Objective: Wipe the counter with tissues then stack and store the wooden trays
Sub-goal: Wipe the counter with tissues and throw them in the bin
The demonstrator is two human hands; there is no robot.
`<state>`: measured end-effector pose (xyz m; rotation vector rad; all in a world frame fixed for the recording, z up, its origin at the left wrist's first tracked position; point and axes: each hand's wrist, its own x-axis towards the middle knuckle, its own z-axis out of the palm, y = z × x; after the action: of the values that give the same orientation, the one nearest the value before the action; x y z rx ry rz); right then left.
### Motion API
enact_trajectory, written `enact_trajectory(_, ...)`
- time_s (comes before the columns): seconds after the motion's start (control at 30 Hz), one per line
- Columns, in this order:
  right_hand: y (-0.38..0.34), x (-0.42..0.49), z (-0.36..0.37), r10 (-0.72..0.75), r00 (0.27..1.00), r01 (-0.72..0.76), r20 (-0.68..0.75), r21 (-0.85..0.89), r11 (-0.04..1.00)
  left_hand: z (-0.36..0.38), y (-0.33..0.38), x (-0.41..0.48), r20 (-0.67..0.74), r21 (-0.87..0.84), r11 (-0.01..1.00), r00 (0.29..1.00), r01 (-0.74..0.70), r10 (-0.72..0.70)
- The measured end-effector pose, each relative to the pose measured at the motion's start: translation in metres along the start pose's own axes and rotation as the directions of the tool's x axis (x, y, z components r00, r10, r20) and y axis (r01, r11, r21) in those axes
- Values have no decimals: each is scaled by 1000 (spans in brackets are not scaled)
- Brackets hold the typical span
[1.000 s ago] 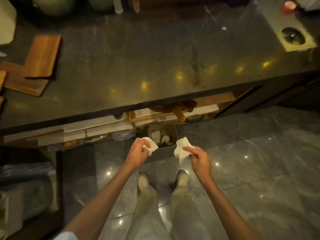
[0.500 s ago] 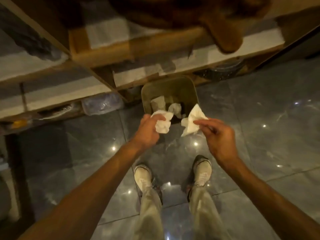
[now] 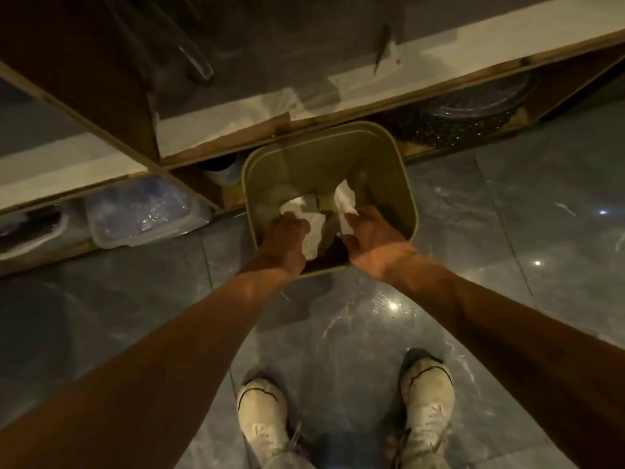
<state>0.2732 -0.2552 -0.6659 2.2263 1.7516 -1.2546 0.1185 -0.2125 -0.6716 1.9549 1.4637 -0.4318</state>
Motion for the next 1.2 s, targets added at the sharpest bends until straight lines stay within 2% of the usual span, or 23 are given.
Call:
enact_trajectory(0.07, 6, 15, 7, 13, 998, -7, 65, -93, 996, 8, -7, 12, 46, 53, 998, 999, -27, 25)
enact_trajectory(0.23, 17, 35, 7, -79, 986, 121, 150, -296, 947, 9, -15, 24, 94, 201, 968, 987, -147, 130)
enact_trajectory(0.4, 12, 6, -14, -60, 987, 106, 152, -314, 944, -9, -2, -5, 60, 262, 952, 987, -160, 149)
enact_trajectory(0.53, -2, -49, -53, -130, 985, 158, 117, -285, 945, -40, 12, -52, -70, 268, 935, 963, -233, 260)
enact_trajectory(0.63, -16, -95, -93, -149, 986, 162, 73, -227, 960, -72, 17, -88, -72, 305, 911, 947, -279, 314)
enact_trajectory(0.7, -26, -122, -119, -173, 985, 174, 19, -171, 970, -95, 21, -109, -63, 252, 937, 962, -243, 267)
enact_trajectory(0.8, -40, -161, -154, -217, 976, 213, -16, -126, 969, -130, 28, -147, -125, 156, 967, 967, -201, 221)
enact_trajectory(0.97, -76, -231, -220, -226, 974, 219, -36, -139, 966, -200, 55, -234, -114, 145, 976, 977, -163, 181)
enact_trajectory(1.03, -92, -267, -245, -235, 970, 226, -62, -130, 965, -230, 73, -281, -166, 100, 985, 974, -139, 154)
enact_trajectory(1.13, -116, -326, -282, -244, 963, 234, -114, -98, 967, -275, 101, -352, -258, 34, 997, 963, -71, 78)
enact_trajectory(1.2, -131, -362, -305, -242, 964, 233, -108, -85, 969, -304, 116, -393, -256, -21, 1000, 966, 8, -13)
